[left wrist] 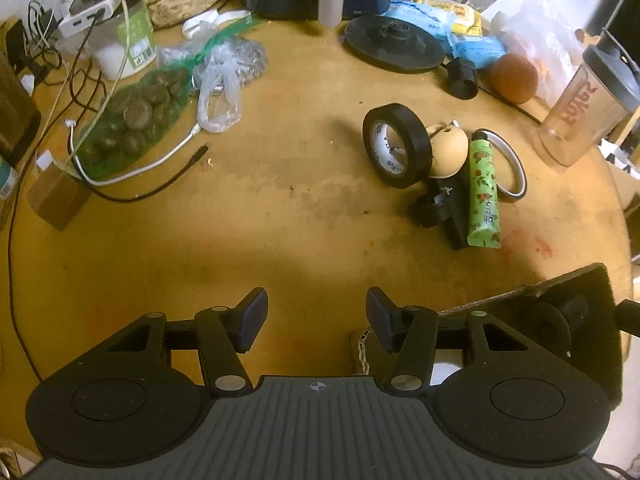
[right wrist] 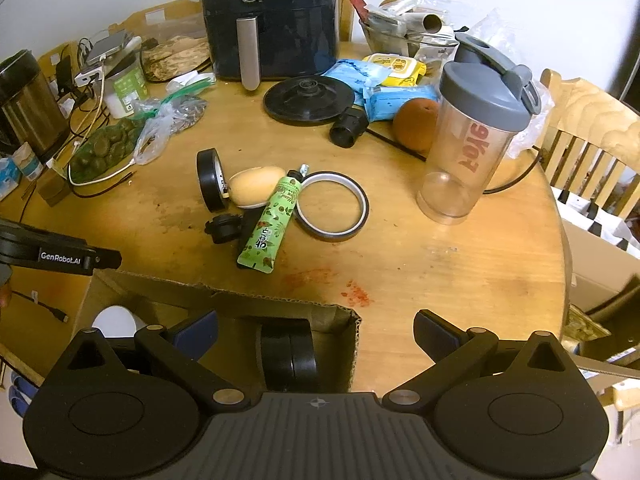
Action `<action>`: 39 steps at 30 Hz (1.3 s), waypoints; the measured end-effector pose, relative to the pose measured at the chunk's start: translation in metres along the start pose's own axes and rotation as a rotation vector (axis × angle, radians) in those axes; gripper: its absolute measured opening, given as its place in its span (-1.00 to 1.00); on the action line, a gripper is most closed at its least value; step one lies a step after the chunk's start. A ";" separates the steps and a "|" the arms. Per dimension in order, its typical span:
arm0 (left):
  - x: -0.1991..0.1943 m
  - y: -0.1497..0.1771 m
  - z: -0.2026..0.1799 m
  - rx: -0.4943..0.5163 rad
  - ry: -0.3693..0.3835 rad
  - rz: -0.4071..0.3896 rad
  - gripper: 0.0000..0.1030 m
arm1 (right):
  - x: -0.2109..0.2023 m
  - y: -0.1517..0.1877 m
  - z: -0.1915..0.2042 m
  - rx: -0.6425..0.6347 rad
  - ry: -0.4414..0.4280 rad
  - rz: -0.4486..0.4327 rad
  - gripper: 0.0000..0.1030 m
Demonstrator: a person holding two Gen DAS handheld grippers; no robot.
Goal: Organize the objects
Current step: 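Open both grippers to drop the jar and black roll into the box, then move the left gripper toward the black electrical tape roll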
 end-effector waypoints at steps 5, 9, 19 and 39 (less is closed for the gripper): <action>-0.001 0.001 -0.001 -0.008 -0.002 0.012 0.05 | 0.001 -0.002 0.000 -0.002 0.004 0.000 1.00; -0.005 -0.003 -0.001 -0.030 0.027 -0.019 0.04 | 0.002 -0.004 -0.002 -0.003 0.003 0.000 1.00; -0.024 -0.033 -0.021 -0.052 0.098 -0.152 0.05 | 0.008 -0.013 -0.010 0.001 -0.007 -0.001 1.00; -0.003 -0.073 -0.047 -0.110 0.082 -0.166 0.05 | 0.022 -0.018 -0.050 0.033 0.009 0.026 1.00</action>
Point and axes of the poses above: each gripper's, at about its wrist camera, not at the fingertips, and x roughly the way its jaws point, z to its left, y to its underside, the point moved 3 cm from there along x, roughly the way its jaws point
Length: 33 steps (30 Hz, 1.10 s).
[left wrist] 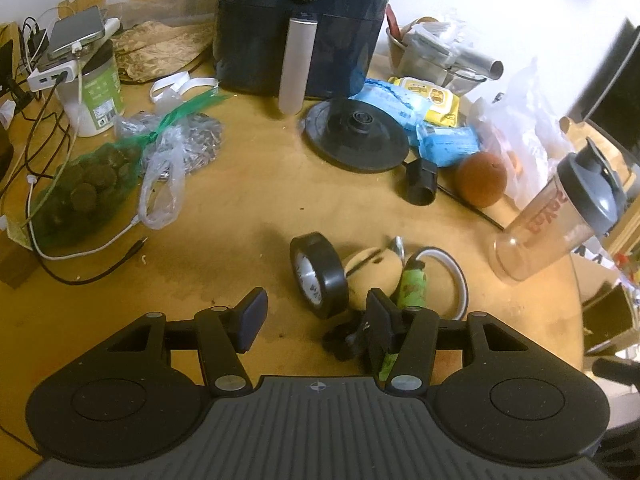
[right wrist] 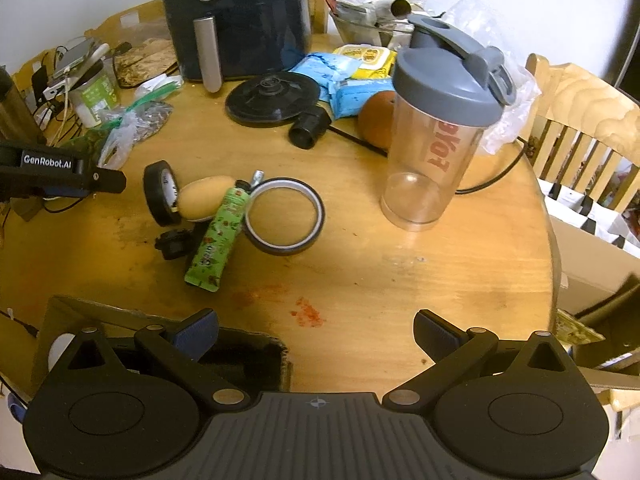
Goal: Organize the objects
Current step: 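Move the left gripper toward the black electrical tape roll, then close the left gripper on the black tape roll and lift it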
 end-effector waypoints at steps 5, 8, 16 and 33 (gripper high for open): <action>0.012 -0.006 -0.005 -0.008 -0.013 0.001 0.05 | 0.000 0.000 -0.012 0.022 0.012 0.003 1.00; 0.018 -0.010 -0.006 -0.018 -0.025 -0.001 0.05 | 0.001 0.000 -0.017 0.035 0.017 0.005 1.00; 0.042 -0.018 -0.007 -0.024 -0.047 0.035 0.04 | 0.001 0.004 -0.028 0.062 0.028 0.011 1.00; 0.064 -0.010 0.004 -0.011 -0.075 0.114 -0.65 | -0.003 0.009 -0.036 0.096 0.055 0.011 1.00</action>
Point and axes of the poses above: each gripper's, at about its wrist camera, not at the fingertips, and x roughly the way its jaws point, z to its left, y to its underside, the point moved 3 cm from there along x, roughly the way its jaws point
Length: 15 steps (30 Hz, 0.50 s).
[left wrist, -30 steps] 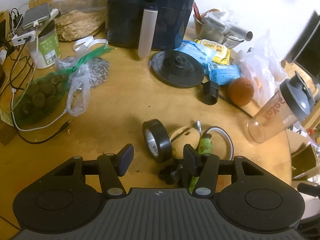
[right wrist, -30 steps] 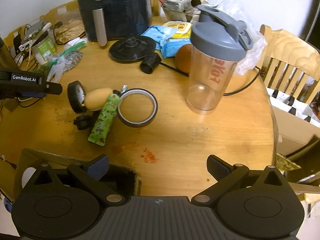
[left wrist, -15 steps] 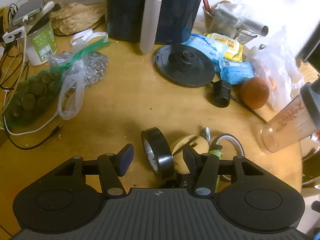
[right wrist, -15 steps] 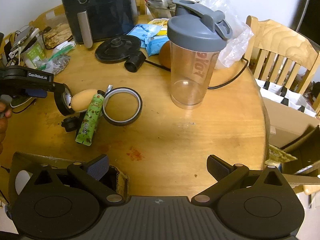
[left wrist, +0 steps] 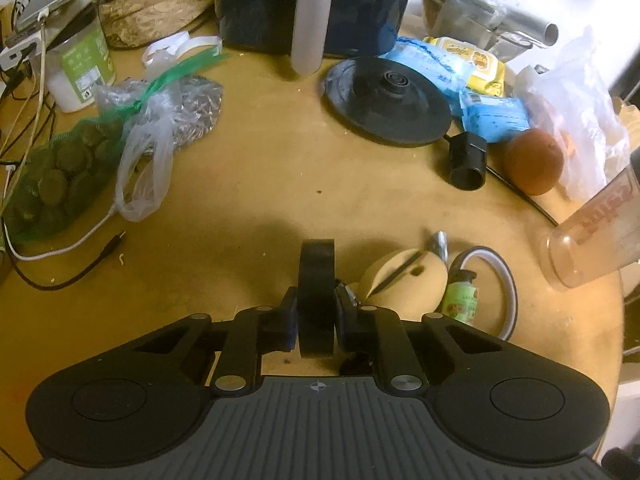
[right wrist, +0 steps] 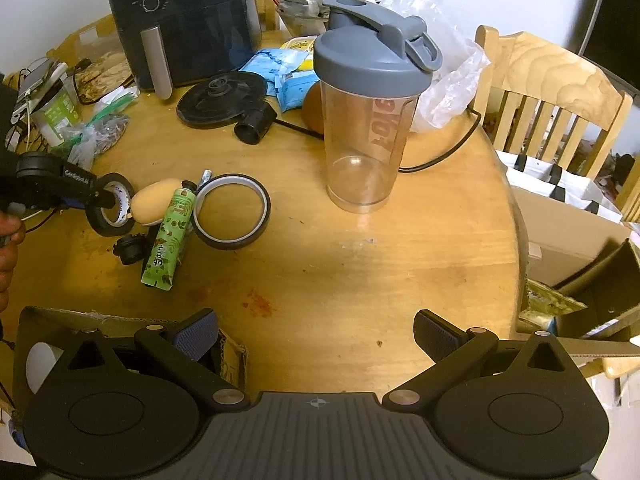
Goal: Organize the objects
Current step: 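Close the left gripper on the black tape roll and lift it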
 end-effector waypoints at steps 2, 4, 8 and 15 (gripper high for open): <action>-0.001 0.002 0.001 0.009 -0.007 -0.001 -0.65 | 0.000 0.000 0.001 -0.001 0.001 0.000 1.00; -0.002 0.003 0.003 0.011 -0.017 0.000 -0.65 | -0.001 0.000 0.002 -0.006 0.001 -0.001 1.00; -0.004 0.005 0.007 0.022 -0.027 -0.001 -0.66 | -0.001 -0.001 0.005 -0.018 -0.001 -0.008 1.00; -0.019 0.008 0.016 0.028 -0.019 -0.032 -0.66 | -0.001 -0.002 0.005 -0.021 0.003 -0.019 1.00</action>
Point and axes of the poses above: each gripper's, at about its wrist camera, not at the fingertips, and x roughly the way its jaws point, z to its left, y to its underside, the point moved 3 cm from there along x, roughly the way its jaws point
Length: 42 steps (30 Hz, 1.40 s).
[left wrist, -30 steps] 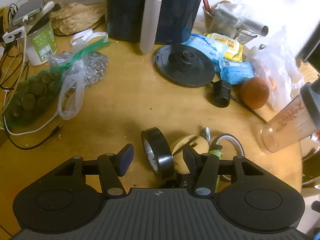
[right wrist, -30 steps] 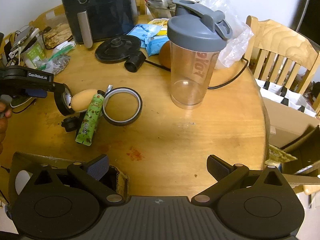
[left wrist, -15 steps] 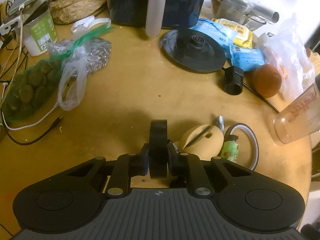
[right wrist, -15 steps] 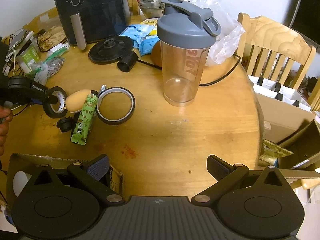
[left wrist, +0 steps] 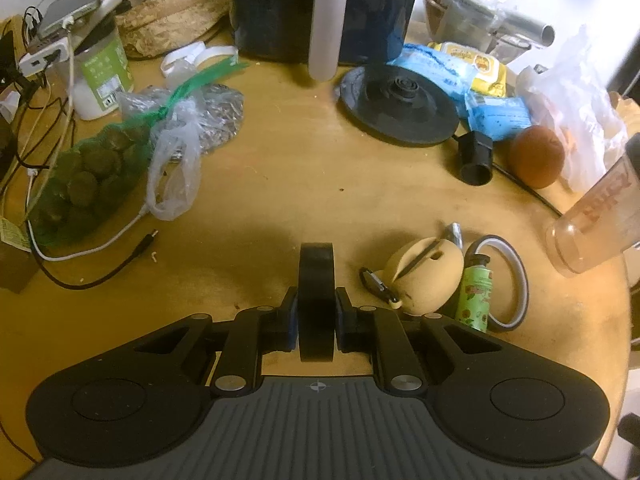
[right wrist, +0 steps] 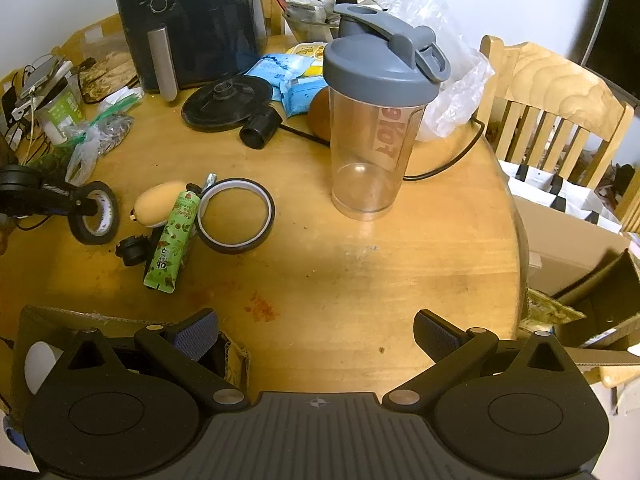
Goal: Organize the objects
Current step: 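Close the left gripper on the black tape roll and lift it, then move the right gripper toward the clear tape ring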
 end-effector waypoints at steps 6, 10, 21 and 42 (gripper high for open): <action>-0.021 0.001 0.003 0.004 0.027 -0.036 -0.66 | -0.002 -0.004 -0.001 0.001 -0.026 -0.010 1.00; -0.037 0.000 0.003 0.013 0.041 -0.062 -0.66 | -0.002 -0.008 0.004 -0.019 -0.041 -0.019 1.00; -0.075 0.001 0.009 0.018 0.072 -0.113 -0.66 | 0.005 -0.027 0.015 -0.116 -0.075 -0.054 1.00; -0.119 0.030 0.032 -0.084 0.064 -0.132 -0.66 | 0.082 -0.064 0.025 -0.206 -0.132 -0.025 0.71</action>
Point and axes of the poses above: each gripper's, at about its wrist camera, not at the fingertips, and x roughly the way its jaws point, z to its left, y to its underside, the point moved 3 cm from there along x, roughly the way its jaws point
